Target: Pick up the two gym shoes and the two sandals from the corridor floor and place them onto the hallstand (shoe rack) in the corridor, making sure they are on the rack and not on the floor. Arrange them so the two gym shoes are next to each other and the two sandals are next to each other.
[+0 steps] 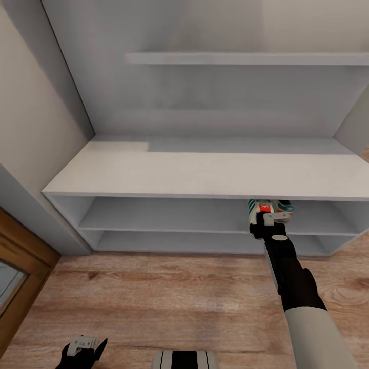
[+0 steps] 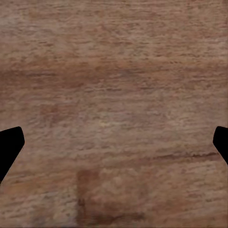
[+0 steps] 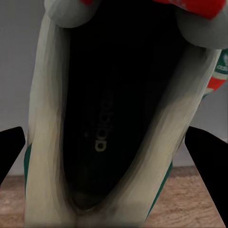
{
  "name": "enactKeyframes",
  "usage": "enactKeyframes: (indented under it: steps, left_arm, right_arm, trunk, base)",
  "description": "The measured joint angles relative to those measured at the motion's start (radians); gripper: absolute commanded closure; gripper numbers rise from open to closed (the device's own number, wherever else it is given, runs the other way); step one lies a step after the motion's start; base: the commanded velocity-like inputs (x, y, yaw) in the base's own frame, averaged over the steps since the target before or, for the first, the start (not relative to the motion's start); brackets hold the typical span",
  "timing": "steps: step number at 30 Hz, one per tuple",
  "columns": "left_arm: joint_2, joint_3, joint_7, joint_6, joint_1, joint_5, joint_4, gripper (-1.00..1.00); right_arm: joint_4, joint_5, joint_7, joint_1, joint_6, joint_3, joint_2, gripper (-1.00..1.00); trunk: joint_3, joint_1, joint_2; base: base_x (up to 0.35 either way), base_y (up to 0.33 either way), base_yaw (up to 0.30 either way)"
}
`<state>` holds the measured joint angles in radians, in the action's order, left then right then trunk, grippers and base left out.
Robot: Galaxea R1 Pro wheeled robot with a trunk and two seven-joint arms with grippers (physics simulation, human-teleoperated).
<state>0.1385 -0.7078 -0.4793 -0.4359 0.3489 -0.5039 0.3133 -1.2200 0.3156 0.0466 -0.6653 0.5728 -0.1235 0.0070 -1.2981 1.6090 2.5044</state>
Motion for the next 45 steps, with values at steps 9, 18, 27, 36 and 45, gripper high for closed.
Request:
enactKeyframes:
  steps: [9, 18, 27, 36, 45]
  left_arm:
    - [0.000, 0.001, 0.000, 0.000, 0.000, 0.000, 0.001, -1.00]
    - [0.000, 0.002, 0.000, 0.000, 0.000, 0.000, 0.001, -1.00]
    - [0.000, 0.002, 0.000, -0.001, 0.000, 0.000, 0.000, -1.00]
    - [0.001, 0.000, 0.000, -0.002, 0.000, 0.000, 0.000, -1.00]
    - [0.001, 0.000, 0.000, -0.002, 0.000, 0.000, 0.000, -1.00]
  right_arm:
    - [-0.001, 0.000, 0.000, 0.000, 0.000, 0.000, 0.000, 1.00]
    - [-0.002, -0.002, 0.000, 0.000, 0.000, -0.001, 0.000, 1.00]
    - [-0.004, -0.001, 0.000, 0.000, 0.000, -0.001, 0.000, 1.00]
    - [-0.015, -0.001, 0.000, 0.000, 0.000, -0.002, 0.000, 1.00]
    - [-0.015, -0.001, 0.000, 0.000, 0.000, -0.002, 0.000, 1.00]
  trunk:
    - [0.000, 0.000, 0.000]
    - [-0.031, 0.003, 0.001]
    - [-0.033, 0.003, 0.001]
    - [-0.033, 0.003, 0.001]
    - [-0.033, 0.003, 0.001]
  base:
    - [0.011, 0.000, 0.000]
    - [0.000, 0.000, 0.000]
    - [0.000, 0.000, 0.000]
    - [0.100, 0.000, 0.000]
    - [0.036, 0.000, 0.000]
